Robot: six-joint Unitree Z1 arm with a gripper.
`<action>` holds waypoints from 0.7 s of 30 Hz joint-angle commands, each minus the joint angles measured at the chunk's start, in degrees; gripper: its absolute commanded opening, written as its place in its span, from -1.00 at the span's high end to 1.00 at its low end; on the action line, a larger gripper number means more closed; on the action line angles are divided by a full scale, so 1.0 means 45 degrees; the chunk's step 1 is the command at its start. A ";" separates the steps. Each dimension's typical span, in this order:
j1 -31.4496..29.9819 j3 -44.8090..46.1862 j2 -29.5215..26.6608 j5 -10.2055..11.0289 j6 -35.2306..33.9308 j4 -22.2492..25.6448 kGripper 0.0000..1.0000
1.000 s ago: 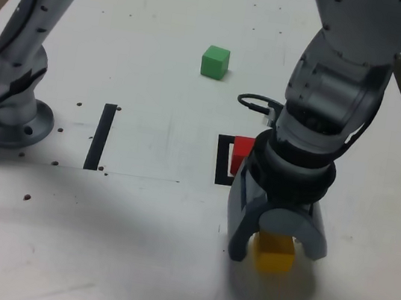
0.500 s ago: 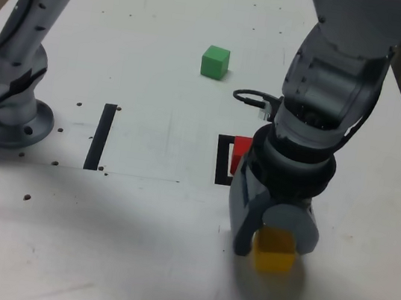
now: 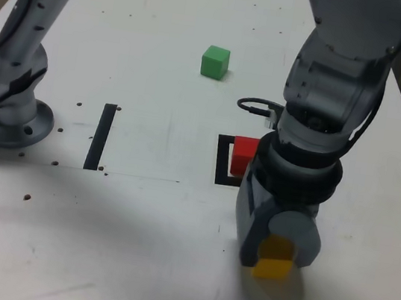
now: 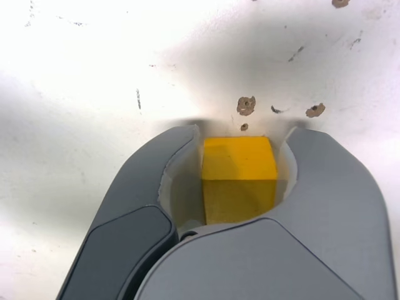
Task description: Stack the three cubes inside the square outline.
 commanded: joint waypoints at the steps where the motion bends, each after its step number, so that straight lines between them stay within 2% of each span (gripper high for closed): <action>1: -0.0021 0.0080 -0.0062 0.0022 0.0029 0.0062 0.42; 7: -0.0018 0.0062 -0.0450 0.0051 0.0135 0.0318 0.52; 12: 0.0177 0.0054 -0.1089 0.0332 0.0850 0.0605 0.51; 21: 0.1445 0.0362 -0.2513 0.0836 0.2280 0.2107 0.51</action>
